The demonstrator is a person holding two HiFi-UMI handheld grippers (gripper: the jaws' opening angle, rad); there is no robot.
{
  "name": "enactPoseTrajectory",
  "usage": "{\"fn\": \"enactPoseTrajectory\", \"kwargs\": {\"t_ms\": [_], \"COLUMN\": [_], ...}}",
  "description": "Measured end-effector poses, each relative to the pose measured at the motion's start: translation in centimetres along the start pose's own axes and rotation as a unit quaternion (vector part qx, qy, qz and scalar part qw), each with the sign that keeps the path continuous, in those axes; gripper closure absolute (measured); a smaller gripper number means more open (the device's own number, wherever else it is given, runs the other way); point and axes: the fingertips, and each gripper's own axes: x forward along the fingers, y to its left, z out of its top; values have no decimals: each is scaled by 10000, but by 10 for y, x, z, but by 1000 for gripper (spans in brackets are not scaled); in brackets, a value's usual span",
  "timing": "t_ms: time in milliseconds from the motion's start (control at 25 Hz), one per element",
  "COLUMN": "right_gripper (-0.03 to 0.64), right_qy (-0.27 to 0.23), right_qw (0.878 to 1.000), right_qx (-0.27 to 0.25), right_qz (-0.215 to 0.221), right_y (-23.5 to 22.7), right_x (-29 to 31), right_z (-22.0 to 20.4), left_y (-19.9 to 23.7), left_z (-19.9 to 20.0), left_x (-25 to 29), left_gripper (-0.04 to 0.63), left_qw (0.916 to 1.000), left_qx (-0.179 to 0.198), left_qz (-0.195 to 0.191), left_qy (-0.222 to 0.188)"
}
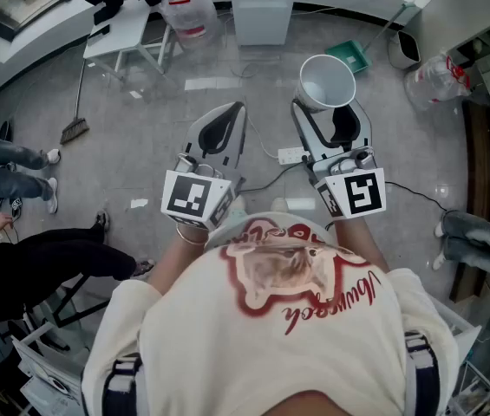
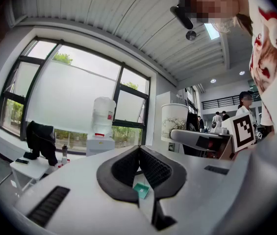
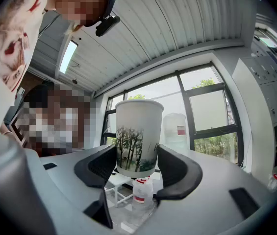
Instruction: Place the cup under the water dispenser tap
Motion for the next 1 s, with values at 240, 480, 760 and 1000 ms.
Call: {"fn": "enactPoseTrajectory", "kwargs": {"t_ms": [240,480,760,1000], "right_gripper": [348,348,348,348], "right_qy": [-61,-98,-173,-144], "right_qw": [10000,9999,9998,9998], "right_qx": [-5,17,19,80], "right_qz": [21,-12,23,143], "right_y": [1,4,-6,-26], "right_x": [4,-1,-18,-26], "right_z": [3,3,5,2], "left_y": [0,-1,-19,-37], "left_z": [4,3,-3,-5], "left_x": [1,-5,0,19], "left_gripper": [575,575,574,575], "left_qw": [9999,9999,10000,9999], "left_qx": [81,101,-70,-18], "left_qz": [-13,-10,-1,51], "left_qy": [-74,-102,-14,-158]}}
